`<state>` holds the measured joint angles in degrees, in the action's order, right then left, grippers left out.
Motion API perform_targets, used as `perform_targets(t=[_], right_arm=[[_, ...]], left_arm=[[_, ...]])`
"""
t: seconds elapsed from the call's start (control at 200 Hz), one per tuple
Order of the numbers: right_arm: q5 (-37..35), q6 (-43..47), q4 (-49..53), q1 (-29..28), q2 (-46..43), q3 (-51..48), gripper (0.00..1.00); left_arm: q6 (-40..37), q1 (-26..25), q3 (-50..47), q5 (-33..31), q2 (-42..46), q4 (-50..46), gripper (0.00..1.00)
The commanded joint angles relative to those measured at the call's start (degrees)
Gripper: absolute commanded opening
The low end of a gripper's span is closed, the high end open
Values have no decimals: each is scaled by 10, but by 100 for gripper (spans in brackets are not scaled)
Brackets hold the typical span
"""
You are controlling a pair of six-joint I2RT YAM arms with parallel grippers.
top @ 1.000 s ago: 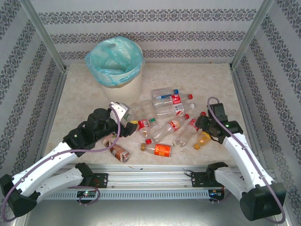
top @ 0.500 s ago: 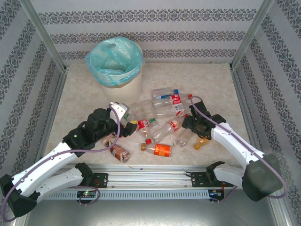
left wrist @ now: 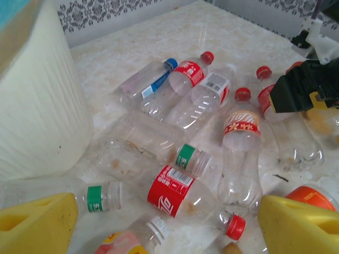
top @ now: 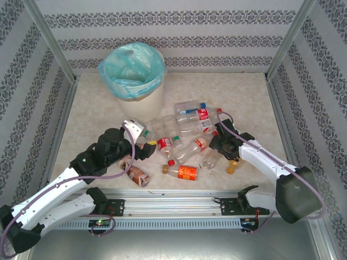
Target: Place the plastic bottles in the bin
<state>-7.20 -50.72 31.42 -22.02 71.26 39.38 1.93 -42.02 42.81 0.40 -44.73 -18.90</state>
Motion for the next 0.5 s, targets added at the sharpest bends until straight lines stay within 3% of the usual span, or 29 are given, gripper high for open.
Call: perform_targets(t=[0.0,0.175,0.27,0.495], right_arm=[[2,-15,-15,-5,27,-18,71],[18,-15,-34,-5,69,-10,72],[23,-14,-39,-5,73,-6,65],[-10,-7,17,-25,-15,13,55]], left_arm=[[12,-8,-8,-7,2,12,89],[12,-8,-8,-5,2,14,89],[11,-8,-5,-8,3,11,89],[36,-8,21,-24,-1,13,89]])
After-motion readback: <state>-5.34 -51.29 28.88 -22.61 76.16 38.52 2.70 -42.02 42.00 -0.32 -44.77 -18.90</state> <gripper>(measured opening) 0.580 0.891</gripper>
